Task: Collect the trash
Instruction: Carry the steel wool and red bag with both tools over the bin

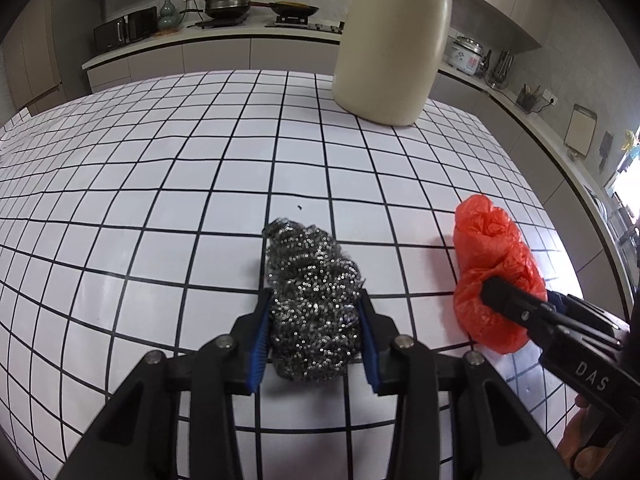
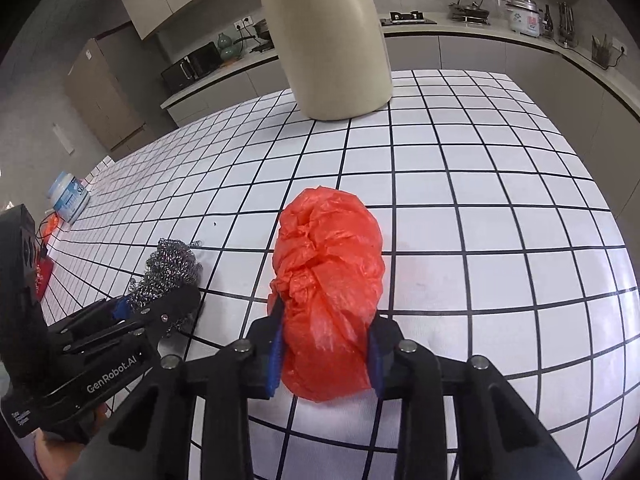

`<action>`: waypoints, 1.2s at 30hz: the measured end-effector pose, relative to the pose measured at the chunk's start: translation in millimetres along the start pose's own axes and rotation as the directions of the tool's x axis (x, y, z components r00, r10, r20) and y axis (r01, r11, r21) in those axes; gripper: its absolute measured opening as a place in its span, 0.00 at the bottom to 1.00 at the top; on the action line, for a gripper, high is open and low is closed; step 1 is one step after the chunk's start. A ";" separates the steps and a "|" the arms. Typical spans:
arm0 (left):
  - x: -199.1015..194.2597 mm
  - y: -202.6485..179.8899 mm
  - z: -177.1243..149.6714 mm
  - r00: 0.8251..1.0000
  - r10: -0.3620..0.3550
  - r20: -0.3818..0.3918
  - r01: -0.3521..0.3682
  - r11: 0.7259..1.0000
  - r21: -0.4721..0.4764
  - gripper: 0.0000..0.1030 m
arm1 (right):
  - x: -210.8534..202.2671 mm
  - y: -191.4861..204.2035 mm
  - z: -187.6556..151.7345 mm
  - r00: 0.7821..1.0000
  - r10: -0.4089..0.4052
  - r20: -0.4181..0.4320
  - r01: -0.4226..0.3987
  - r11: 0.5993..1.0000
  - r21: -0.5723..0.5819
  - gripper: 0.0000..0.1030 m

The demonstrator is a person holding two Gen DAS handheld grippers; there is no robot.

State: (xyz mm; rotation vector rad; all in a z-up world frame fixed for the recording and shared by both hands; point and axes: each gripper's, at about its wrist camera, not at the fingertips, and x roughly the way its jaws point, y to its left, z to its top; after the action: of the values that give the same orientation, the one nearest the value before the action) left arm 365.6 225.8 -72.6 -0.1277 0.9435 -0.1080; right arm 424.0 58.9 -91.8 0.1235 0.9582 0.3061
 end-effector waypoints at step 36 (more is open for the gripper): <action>-54.7 -221.9 -62.2 0.992 -0.123 0.013 0.120 0.983 0.137 0.39 | -182.0 -167.9 -92.9 0.994 -0.034 0.100 0.021 0.992 0.127 0.34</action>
State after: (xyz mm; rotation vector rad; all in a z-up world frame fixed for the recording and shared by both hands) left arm 275.2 11.0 -30.3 -0.0602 0.9036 -0.2831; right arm 284.3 -160.1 -42.0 0.2386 0.8771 0.2118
